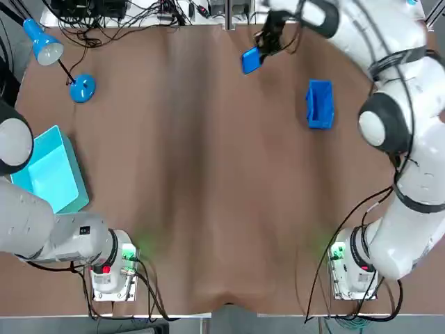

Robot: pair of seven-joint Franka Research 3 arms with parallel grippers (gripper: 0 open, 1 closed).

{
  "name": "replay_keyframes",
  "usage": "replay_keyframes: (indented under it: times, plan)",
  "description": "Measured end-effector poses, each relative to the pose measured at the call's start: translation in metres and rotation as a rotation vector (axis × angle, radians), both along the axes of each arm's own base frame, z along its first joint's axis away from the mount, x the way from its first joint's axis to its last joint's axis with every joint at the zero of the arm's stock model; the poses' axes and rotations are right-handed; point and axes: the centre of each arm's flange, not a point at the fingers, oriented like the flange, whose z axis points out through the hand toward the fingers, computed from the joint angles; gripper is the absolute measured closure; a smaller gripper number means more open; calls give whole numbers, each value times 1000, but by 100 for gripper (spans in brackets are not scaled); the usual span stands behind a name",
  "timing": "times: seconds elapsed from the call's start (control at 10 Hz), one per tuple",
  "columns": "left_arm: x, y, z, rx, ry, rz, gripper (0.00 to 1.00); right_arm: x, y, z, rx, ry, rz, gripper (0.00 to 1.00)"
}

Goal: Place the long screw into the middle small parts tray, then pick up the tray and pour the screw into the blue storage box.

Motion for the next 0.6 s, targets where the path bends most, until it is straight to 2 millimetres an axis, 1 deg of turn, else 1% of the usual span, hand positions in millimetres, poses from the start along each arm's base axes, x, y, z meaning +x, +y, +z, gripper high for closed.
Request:
replay_keyframes:
  times: [0.1,0.2,0.3,0.5,0.6]
  plan:
    - [2,8,-6,0,5,12,0,-6,34,-19,38,-19,-6,97]
    - [4,13,-15,0,10,18,0,-11,62,-34,56,-26,-3,97]
    - [6,12,-22,0,8,17,0,-15,82,-54,64,-33,4,97]
    - [3,9,-29,2,5,13,0,-23,107,-101,72,-33,-8,97]
    - [-2,8,-31,5,-6,13,0,-29,121,-116,105,-35,-70,97]
